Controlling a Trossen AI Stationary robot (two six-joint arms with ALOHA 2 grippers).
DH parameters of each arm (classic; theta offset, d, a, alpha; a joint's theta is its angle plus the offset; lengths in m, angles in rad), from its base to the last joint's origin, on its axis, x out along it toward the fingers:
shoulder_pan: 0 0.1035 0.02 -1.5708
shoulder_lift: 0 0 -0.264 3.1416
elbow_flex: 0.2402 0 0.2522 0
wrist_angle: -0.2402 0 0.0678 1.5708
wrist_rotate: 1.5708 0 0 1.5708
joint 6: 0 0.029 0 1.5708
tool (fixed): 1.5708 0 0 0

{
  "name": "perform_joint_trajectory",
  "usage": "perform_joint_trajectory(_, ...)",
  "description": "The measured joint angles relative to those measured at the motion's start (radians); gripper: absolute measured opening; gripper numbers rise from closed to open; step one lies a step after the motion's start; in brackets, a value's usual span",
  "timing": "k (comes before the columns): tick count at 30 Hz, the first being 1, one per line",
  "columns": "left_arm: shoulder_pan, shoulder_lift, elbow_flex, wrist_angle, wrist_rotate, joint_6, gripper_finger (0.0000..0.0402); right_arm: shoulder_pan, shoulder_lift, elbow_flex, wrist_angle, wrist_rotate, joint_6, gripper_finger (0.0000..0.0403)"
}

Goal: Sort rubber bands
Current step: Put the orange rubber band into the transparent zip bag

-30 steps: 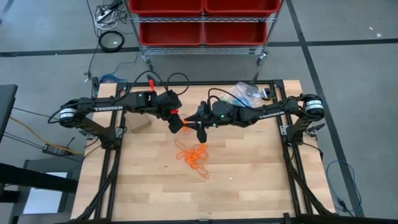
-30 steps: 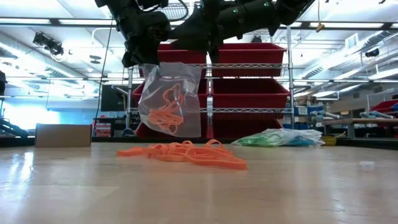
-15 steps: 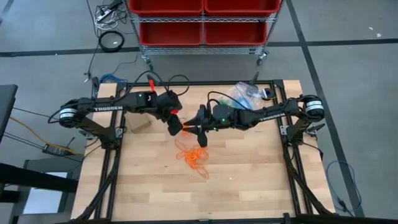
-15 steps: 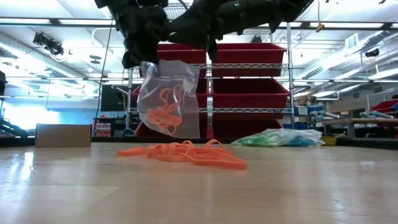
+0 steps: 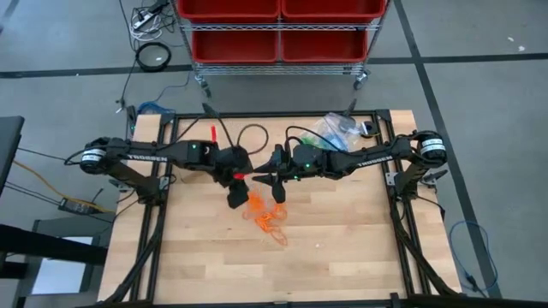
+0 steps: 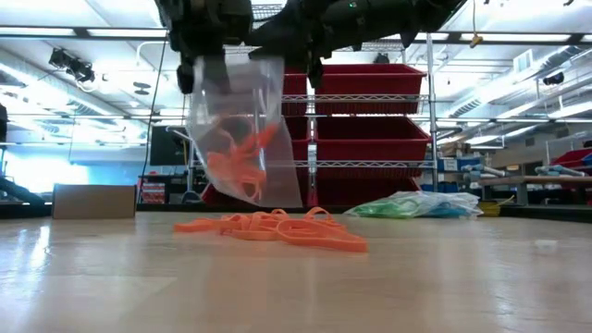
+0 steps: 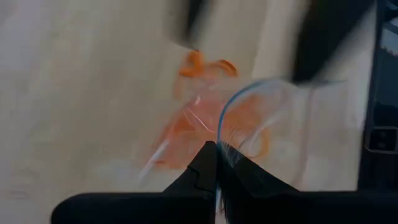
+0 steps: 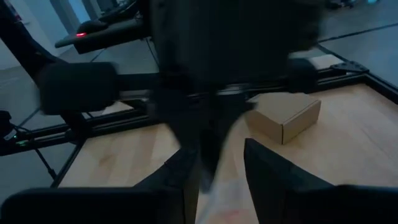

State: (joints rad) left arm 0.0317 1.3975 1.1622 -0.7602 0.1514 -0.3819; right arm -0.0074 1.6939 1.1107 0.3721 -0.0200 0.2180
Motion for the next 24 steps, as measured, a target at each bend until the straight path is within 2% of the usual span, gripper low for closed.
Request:
perform_joint_trajectory(8,-0.113,0.000,0.000,-0.002,-0.004,-0.095,0.0017,0.000,0.000,0.000,0.000,0.000,0.000,0.0113)
perform_joint_trajectory(14,-0.196,0.000,0.000,0.008,0.036,-0.127,0.0017,0.000,0.000,0.000,0.000,0.000,-0.002,0.0114)
perform_joint_trajectory(24,-0.257,0.000,0.001,0.037,-0.004,-0.156,0.0017,0.000,0.000,0.000,0.000,0.000,-0.002,0.0114)
